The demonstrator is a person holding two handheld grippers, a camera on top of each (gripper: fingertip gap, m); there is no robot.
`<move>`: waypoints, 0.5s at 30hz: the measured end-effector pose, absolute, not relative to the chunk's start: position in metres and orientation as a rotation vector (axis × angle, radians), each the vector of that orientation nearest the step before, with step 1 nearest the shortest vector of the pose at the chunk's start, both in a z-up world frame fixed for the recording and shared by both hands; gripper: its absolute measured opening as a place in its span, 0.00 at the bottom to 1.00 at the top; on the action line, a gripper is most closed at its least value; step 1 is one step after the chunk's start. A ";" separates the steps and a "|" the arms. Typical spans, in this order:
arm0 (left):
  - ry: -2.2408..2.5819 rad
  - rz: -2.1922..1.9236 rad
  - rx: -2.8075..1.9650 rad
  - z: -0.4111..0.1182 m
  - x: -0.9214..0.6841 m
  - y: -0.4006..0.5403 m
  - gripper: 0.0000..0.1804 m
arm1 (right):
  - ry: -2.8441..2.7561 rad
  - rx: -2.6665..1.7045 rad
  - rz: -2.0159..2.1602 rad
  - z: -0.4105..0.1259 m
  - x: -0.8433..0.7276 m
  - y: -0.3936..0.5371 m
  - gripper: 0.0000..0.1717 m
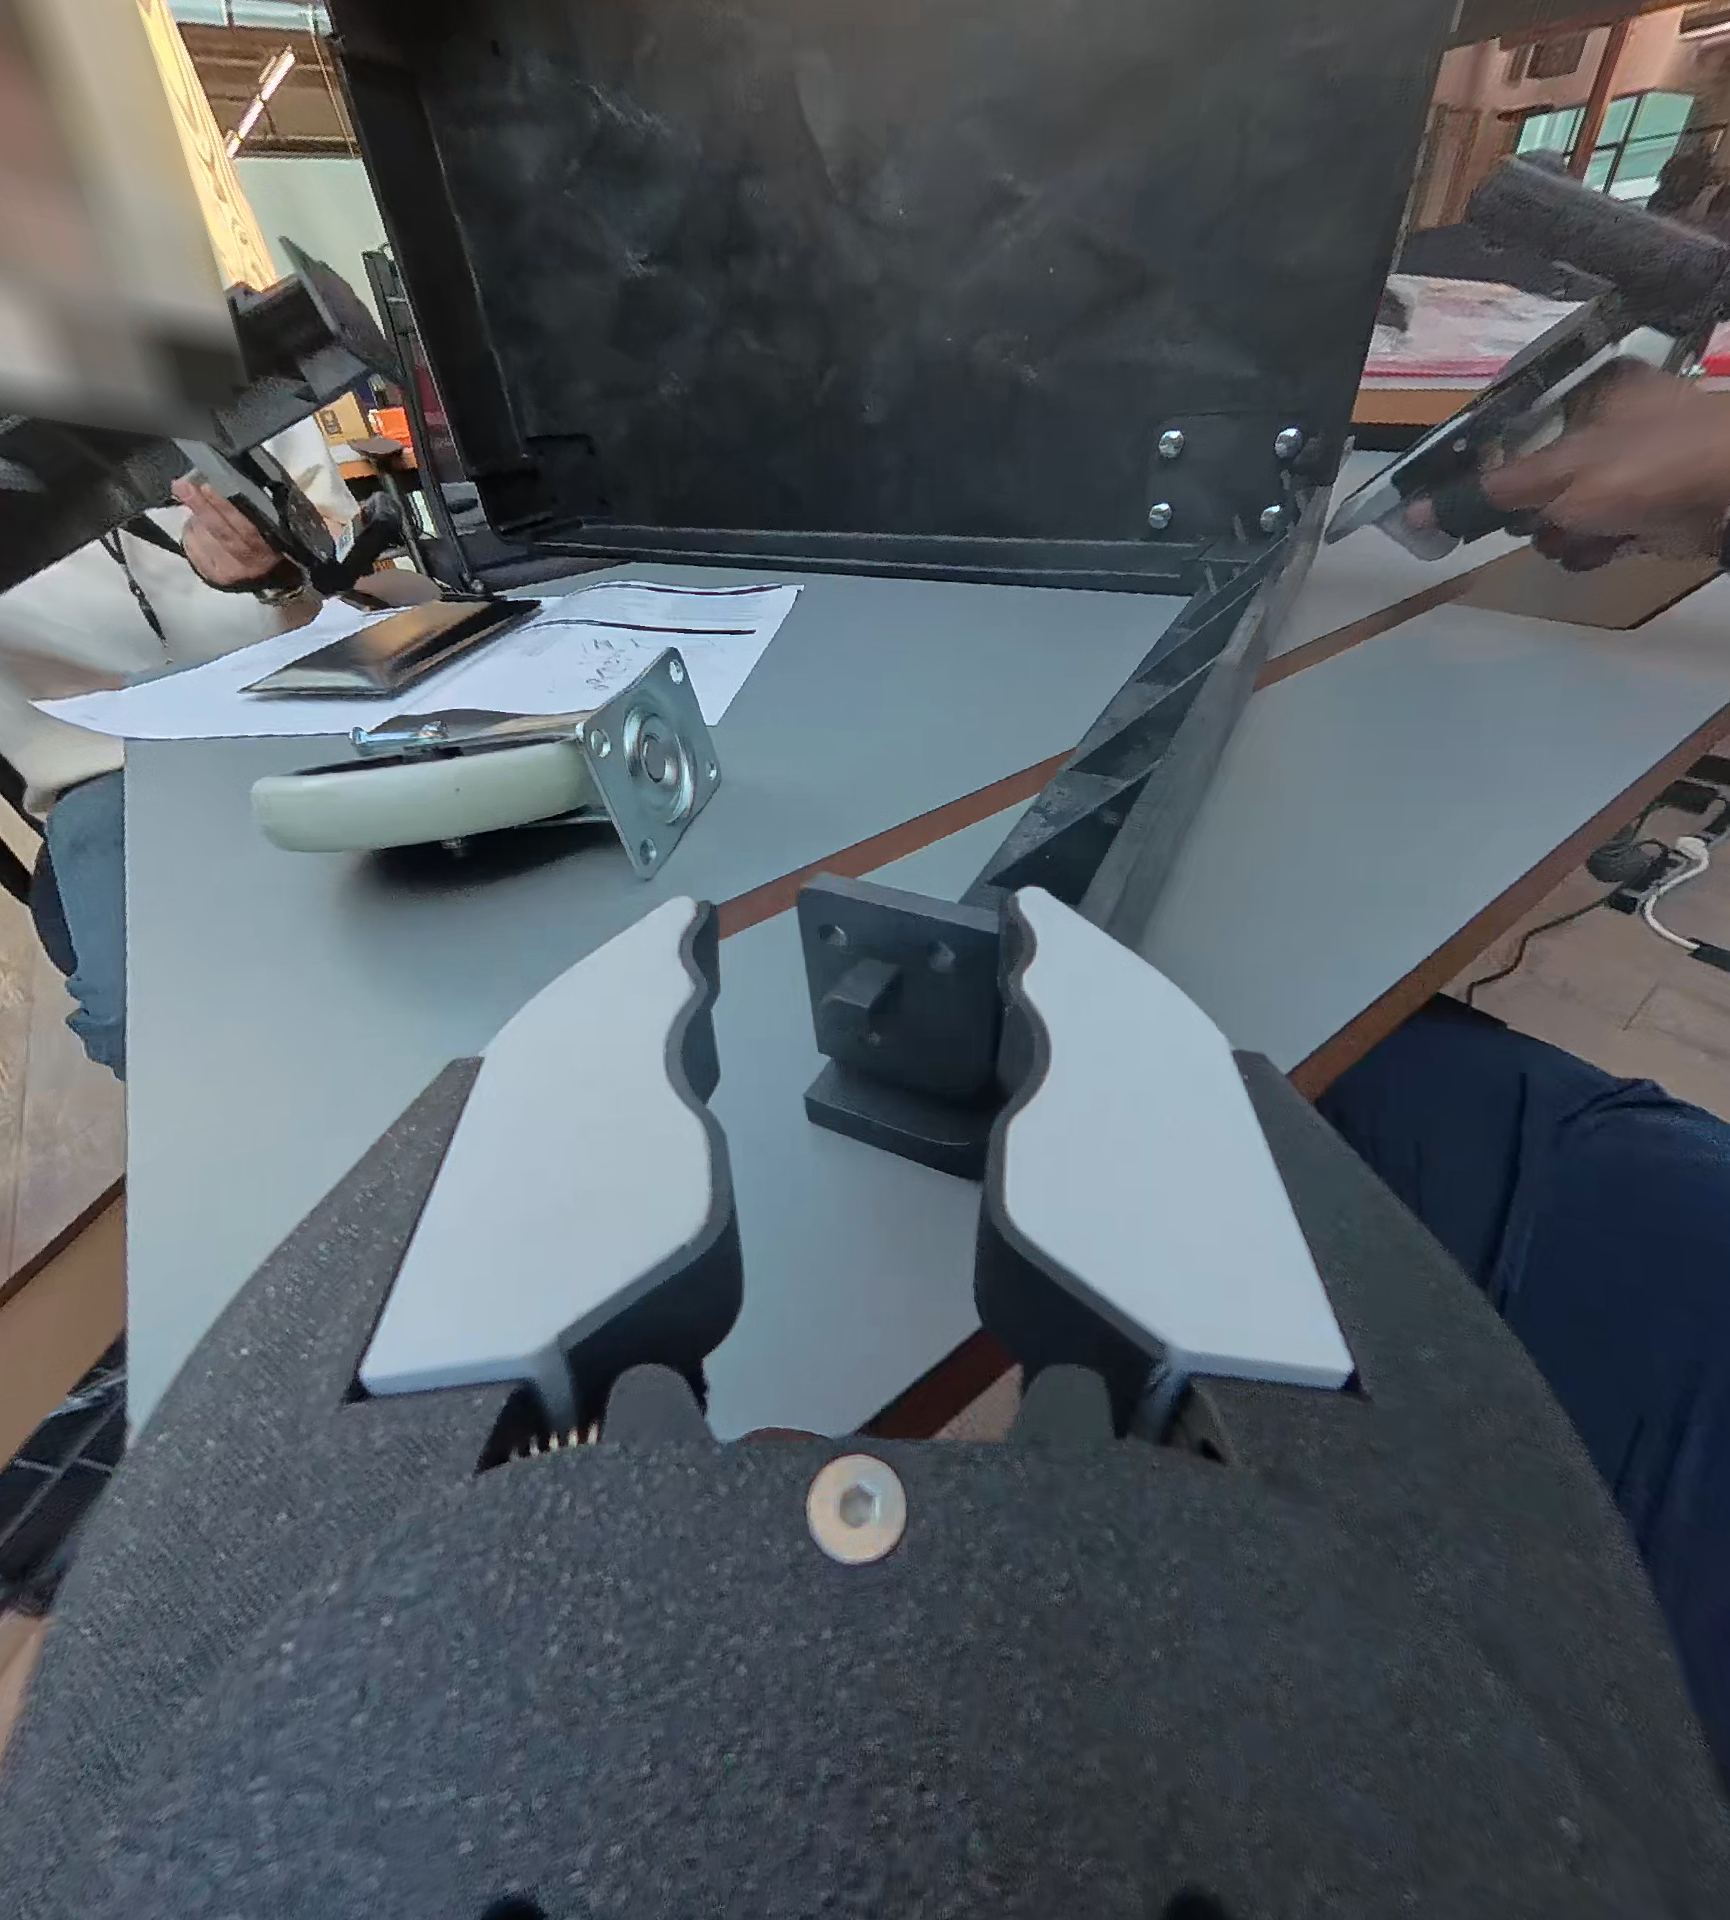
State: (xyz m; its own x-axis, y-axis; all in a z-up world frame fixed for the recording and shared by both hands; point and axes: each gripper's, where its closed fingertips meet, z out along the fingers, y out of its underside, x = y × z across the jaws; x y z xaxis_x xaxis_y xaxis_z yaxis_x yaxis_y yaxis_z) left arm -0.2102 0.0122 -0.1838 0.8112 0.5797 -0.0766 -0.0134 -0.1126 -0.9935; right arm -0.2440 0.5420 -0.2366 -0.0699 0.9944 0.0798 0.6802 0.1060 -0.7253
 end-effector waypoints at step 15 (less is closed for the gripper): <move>-0.634 0.339 -1.542 -0.259 -0.084 0.006 0.27 | -1.778 -1.669 0.627 -0.245 -0.241 0.520 0.00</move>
State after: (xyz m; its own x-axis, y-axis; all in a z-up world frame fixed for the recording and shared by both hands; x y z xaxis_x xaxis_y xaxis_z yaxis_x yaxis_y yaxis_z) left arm -0.0836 0.0058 -0.2594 0.7982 0.5793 0.1651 0.1836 0.0271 -0.9826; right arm -0.2407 0.5195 -0.2449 -0.0156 0.9934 0.1133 0.7029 0.0915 -0.7053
